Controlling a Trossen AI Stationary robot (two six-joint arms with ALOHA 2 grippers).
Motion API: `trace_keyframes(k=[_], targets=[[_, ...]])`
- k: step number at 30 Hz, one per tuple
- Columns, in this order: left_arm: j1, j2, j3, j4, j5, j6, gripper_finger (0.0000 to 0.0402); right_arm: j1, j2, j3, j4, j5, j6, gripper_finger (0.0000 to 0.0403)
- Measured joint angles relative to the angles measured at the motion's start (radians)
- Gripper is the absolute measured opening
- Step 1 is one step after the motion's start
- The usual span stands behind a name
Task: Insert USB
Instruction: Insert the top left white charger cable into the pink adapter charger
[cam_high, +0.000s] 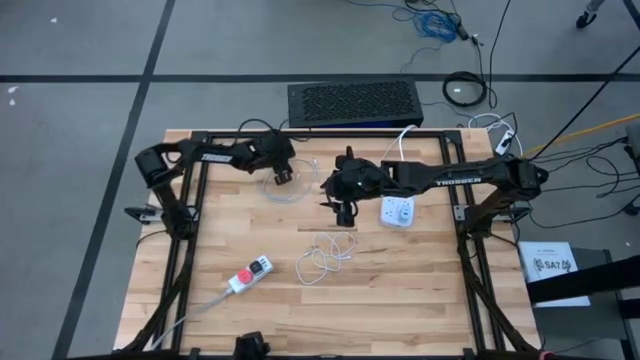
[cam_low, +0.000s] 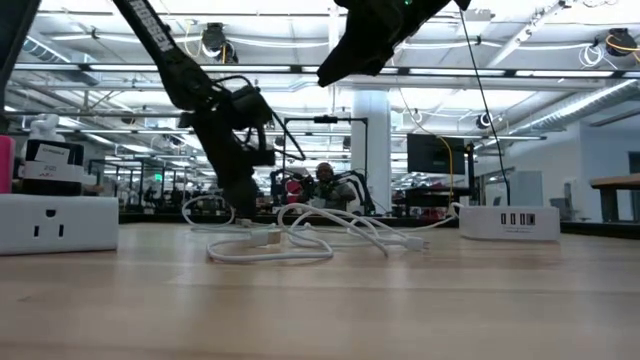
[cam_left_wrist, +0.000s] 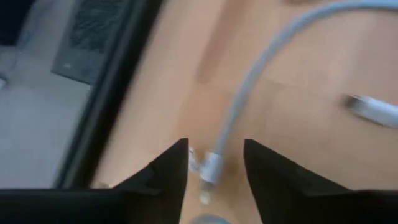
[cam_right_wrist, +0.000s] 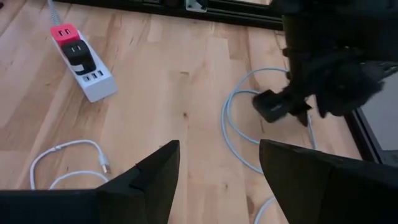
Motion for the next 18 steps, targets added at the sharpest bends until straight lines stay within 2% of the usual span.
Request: trace_keyframes(k=[5,10,13,16,18], targets=[[0.025,0.068,0.036,0.004,0.007,0.024,0.0183,0.000,0.000,0.000,0.001,0.000,0.000,0.0213],[0.038,0.139,0.063,-0.024,0.036,0.019,0.0163,0.000,0.000,0.000,0.000,-0.001,0.000,0.0212],[0.037,0.146,0.067,-0.038,0.036,0.016,0.0121,0.000,0.000,0.000,0.000,-0.001,0.001,0.0212],[0.031,0.115,0.065,-0.046,0.044,0.014,0.0045,0.000,0.000,0.000,-0.001,-0.001,0.000,0.0212],[0.030,0.080,0.062,-0.063,0.046,-0.009,0.0015,0.001,0.000,0.000,-0.001,0.000,0.000,0.0212]])
